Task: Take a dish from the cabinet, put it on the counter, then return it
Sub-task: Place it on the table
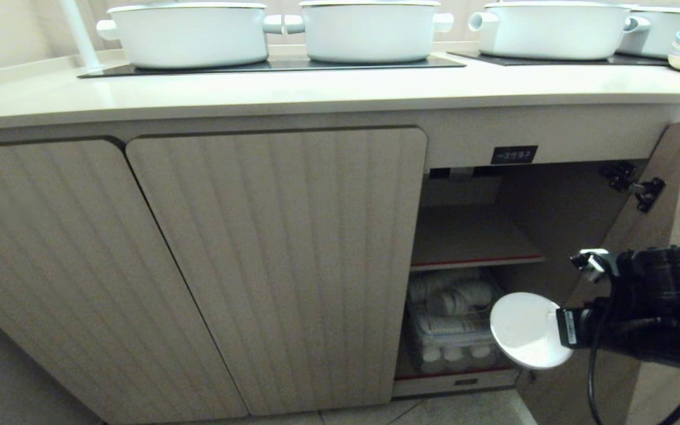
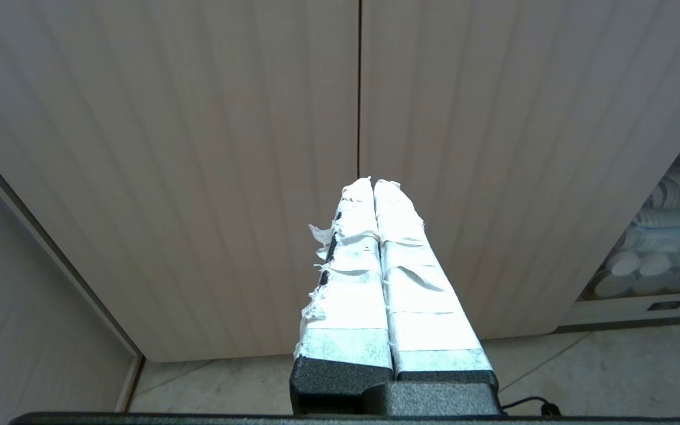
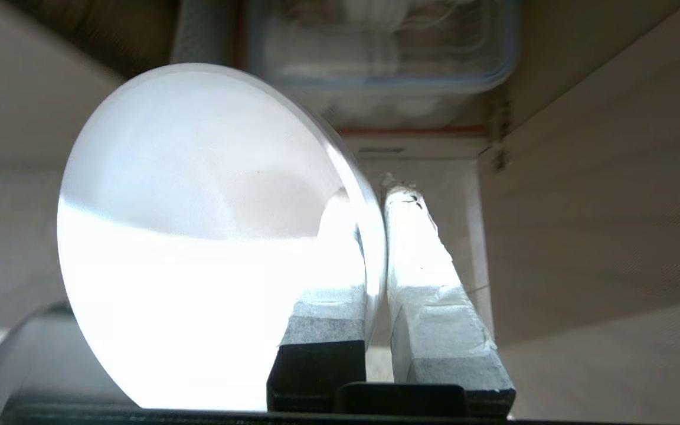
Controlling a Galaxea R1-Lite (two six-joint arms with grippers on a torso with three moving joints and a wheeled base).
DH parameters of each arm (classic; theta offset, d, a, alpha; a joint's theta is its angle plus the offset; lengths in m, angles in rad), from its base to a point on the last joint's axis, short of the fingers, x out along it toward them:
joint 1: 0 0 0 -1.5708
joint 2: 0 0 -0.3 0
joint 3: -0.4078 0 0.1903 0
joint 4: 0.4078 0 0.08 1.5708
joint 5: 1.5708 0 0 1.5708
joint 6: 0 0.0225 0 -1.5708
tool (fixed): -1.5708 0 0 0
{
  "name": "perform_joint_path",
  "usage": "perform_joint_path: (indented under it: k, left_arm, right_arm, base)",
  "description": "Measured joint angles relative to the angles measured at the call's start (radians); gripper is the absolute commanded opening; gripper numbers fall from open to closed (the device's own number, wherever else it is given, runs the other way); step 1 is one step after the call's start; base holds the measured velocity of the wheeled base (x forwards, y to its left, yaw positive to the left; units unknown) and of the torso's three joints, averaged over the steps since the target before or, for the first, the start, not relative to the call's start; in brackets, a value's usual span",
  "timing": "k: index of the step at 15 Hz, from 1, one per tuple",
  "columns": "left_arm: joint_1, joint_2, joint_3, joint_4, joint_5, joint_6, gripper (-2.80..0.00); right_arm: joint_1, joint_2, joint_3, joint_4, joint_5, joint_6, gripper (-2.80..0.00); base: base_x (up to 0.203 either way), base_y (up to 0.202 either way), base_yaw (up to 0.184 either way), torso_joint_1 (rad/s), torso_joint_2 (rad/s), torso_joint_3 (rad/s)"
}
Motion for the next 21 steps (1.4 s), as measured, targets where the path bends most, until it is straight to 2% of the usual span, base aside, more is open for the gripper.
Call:
perform_joint_path:
  k: [7,15,21]
  left_arm:
    - [0.000,0.000,0.000,0.000,0.000,0.000,-2.80]
    - [0.000,0.000,0.000,0.000,0.000,0.000,-2.80]
    - [0.000,0.000,0.000,0.000,0.000,-0.001,-2.80]
  right_arm:
    - [0.102,-0.087,0.125,-0.002,-0.007,-0.001,-2.80]
    - [0.115,-0.151,0.241,0.007,-0.005,0.035,-2.80]
    - [0.226,-0.233,0.372,-0.002,-0.004,0.156,-2.80]
  base:
    - [0.000,0.000,0.000,0.000,0.00,0.000]
    - [0.000,0.000,0.000,0.000,0.00,0.000]
    - [0.000,0.000,0.000,0.000,0.00,0.000]
